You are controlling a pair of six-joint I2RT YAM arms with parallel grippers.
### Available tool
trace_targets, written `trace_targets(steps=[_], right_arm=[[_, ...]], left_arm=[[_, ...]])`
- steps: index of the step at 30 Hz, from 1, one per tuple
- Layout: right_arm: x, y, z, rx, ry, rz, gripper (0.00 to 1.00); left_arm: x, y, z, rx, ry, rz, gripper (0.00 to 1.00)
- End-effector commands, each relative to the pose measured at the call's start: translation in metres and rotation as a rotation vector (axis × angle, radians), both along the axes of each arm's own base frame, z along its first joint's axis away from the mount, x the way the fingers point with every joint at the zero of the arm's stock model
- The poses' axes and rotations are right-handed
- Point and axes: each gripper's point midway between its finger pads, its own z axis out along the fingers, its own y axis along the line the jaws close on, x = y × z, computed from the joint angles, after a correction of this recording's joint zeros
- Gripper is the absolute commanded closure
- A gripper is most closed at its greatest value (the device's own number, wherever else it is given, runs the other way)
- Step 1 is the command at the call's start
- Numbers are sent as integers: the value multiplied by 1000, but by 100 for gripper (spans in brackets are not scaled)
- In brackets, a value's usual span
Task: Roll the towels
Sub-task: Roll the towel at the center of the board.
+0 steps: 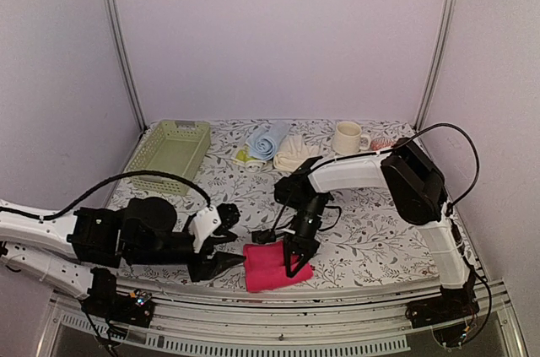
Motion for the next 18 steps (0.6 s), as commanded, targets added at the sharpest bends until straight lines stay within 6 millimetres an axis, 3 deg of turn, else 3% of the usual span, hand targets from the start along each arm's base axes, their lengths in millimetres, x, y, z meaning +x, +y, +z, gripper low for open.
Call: trace_targets(steps=[1, 8, 14, 18], right_arm=[[2, -35, -68, -231, 71, 14, 92], [13, -35, -73, -231, 87, -28, 91], [13, -33, -76, -228, 92, -37, 91], [12, -33, -76, -223, 98, -43, 91]], left_arm=[[-7, -21, -30, 213, -154, -28, 48], [-3, -47, -95, 481, -264, -82, 41], [8, -66, -130, 558, -279, -133, 38], [10, -76, -147, 595, -277, -161, 44]])
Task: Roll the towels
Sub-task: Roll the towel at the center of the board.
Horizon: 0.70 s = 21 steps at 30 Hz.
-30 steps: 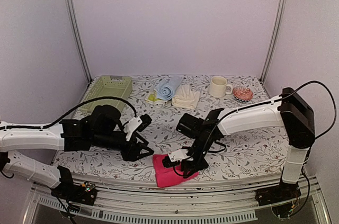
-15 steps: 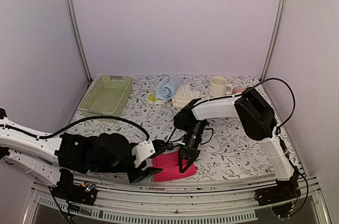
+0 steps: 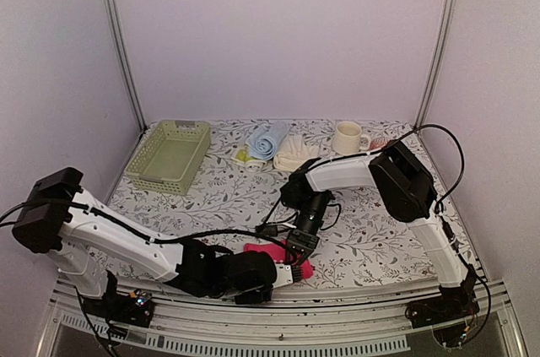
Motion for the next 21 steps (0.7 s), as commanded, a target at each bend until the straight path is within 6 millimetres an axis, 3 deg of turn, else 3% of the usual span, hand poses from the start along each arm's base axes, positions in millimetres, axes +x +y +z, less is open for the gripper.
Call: trace_targets(steps=[1, 7, 11, 14, 16, 18, 21], right_arm=[[4, -31, -73, -157, -123, 96, 91], [7, -29, -66, -137, -137, 80, 90], [9, -30, -65, -138, -144, 74, 86], [14, -32, -52, -112, -176, 62, 78], [21, -34, -27, -74, -212, 38, 70], [30, -41, 11, 7, -263, 2, 61], [42, -57, 55, 119, -357, -63, 58]], left_arm=[[6, -23, -2, -13, -10, -40, 46], [9, -35, -1, -34, 29, -39, 55], [9, -39, 0, -75, 125, -37, 74], [11, -38, 1, -117, 214, -23, 84], [14, -35, -1, -142, 284, -7, 87], [15, -33, -6, -150, 354, 8, 89], [12, -29, -17, -152, 449, 22, 90]])
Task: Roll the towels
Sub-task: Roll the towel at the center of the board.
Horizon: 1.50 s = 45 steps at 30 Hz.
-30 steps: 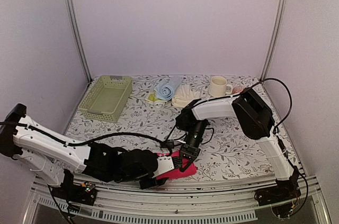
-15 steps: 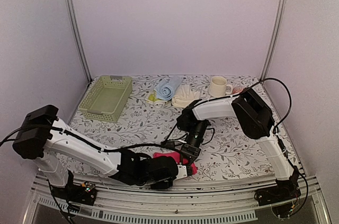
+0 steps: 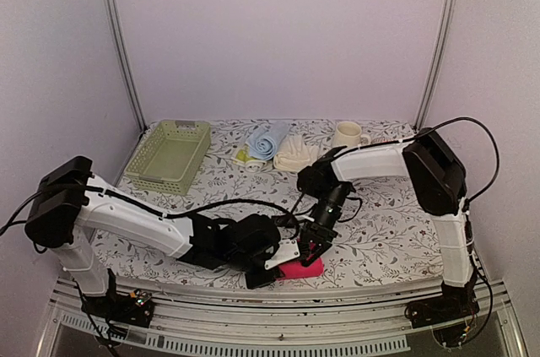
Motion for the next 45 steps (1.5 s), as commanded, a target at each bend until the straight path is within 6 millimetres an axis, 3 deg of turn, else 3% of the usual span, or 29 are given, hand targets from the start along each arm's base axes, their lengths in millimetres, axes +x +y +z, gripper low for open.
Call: trace_targets(steps=[1, 5, 10, 14, 20, 21, 26, 31, 36, 38, 40, 41, 45], right_arm=[[36, -31, 44, 110, -274, -47, 58], [48, -44, 65, 170, -481, -121, 57], [49, -55, 78, 283, -760, -163, 56], [39, -55, 72, 316, -976, -96, 55], [23, -33, 54, 307, -1131, 26, 51], [22, -28, 51, 305, -1159, 42, 51], [29, -15, 24, 235, -1259, 101, 50], [18, -11, -2, 225, -1220, 172, 50], [12, -21, -32, 163, -1166, 229, 49], [6, -24, -41, 149, -1130, 252, 56], [-1, -26, -47, 139, -1075, 267, 72], [-6, -27, -49, 131, -1042, 277, 78], [-27, -33, -52, 118, -864, 287, 89]], left_arm=[[-12, -2, -15, -39, 224, 2, 91], [-14, 1, -31, -18, 368, 31, 92], [-8, -5, -30, -51, 499, 47, 93], [-4, -8, -30, -61, 598, 58, 93], [-5, -10, -28, -71, 696, 52, 93], [-6, -7, -40, -47, 720, 65, 93], [0, -1, -53, -6, 744, 103, 92], [6, 2, -59, 15, 754, 121, 92], [16, 3, -58, -3, 769, 135, 91], [23, 2, -55, -13, 752, 149, 90], [32, 2, -49, -28, 697, 162, 83], [38, 2, -43, -45, 650, 169, 72], [58, 5, 1, -175, 436, 187, 51]])
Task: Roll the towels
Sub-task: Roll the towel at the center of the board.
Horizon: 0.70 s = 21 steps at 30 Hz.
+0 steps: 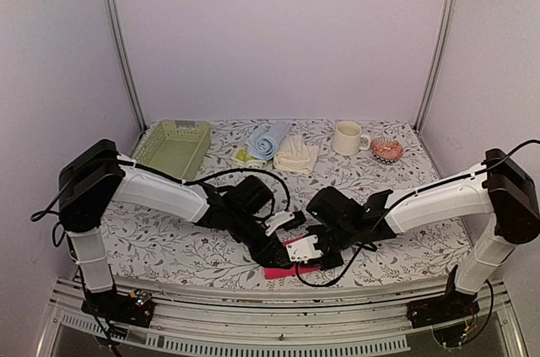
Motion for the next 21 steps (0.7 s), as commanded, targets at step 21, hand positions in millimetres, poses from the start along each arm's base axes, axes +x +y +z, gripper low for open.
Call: trace_targets(steps=[21], right_arm=[[-30, -29, -46, -308, 901, -135, 93]], left_arm=[[-30, 45, 64, 132, -1137, 126, 44]])
